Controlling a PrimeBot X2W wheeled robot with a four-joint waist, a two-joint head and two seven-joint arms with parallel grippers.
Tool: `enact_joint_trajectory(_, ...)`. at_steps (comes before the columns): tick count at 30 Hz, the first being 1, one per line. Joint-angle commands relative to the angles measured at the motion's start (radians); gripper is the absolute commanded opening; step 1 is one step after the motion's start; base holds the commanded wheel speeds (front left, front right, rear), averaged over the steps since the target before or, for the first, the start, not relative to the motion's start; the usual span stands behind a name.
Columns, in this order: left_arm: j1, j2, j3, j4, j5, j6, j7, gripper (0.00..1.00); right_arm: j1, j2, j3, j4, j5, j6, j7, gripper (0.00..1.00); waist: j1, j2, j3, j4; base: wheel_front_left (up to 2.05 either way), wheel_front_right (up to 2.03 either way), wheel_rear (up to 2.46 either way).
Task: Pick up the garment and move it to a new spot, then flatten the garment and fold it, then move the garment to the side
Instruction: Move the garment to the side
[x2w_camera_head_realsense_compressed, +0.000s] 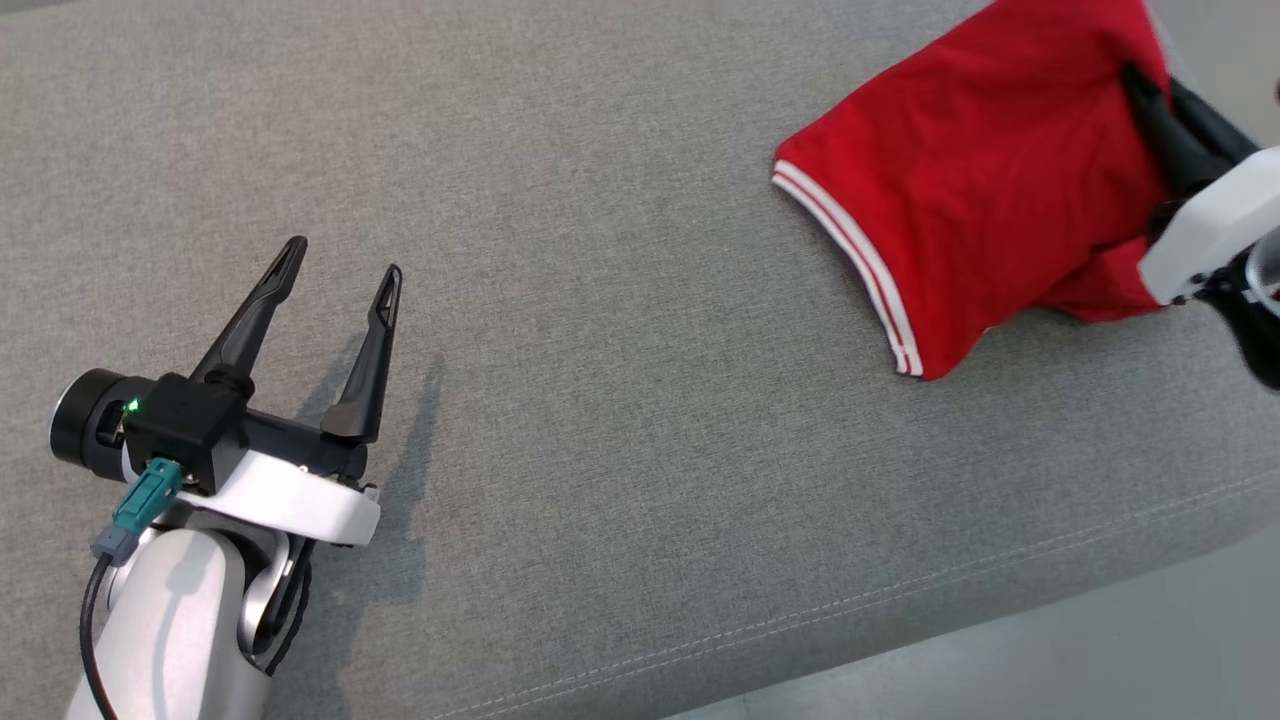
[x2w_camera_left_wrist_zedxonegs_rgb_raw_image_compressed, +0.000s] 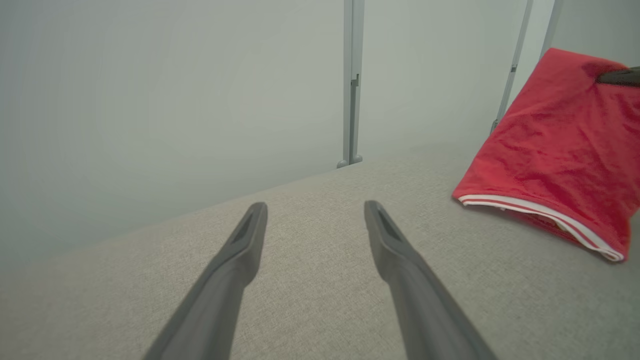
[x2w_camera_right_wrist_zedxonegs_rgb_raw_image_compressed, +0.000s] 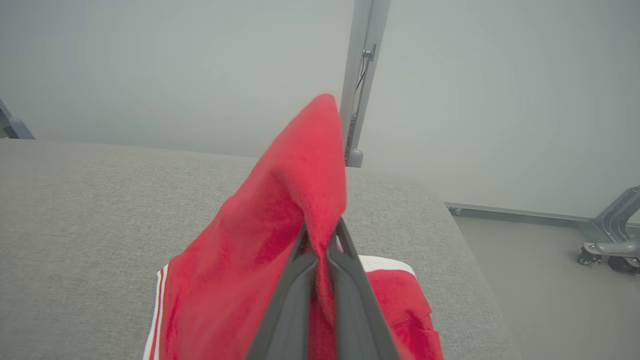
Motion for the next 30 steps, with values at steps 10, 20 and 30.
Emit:
enact_joint_trajectory(10, -0.103, 0.046, -0.027, -0.034, -0.016, -0.005, -0.005, 1.0, -0.09, -0.116, -0.001, 0.284, 0.007, -0.003, -0.031, 1.0, 0.0, 0.0, 0.104, 0.076, 0.0, 0.0, 0.0)
enact_joint_trajectory(20, -0.132, 0.065, -0.049, -0.02, -0.033, -0.005, -0.021, 1.0, -0.123, -0.046, -0.075, 0.522, -0.028, -0.003, -0.096, 1.0, 0.0, 0.0, 0.12, 0.111, 0.0, 0.0, 0.0)
enact_joint_trajectory(30, -0.06, 0.082, 0.019, -0.015, -0.062, 0.049, -0.043, 1.0, 0.036, -0.009, -0.438, 0.03, -0.252, -0.003, -0.105, 1.0, 0.0, 0.0, 0.012, 0.123, 0.0, 0.0, 0.0)
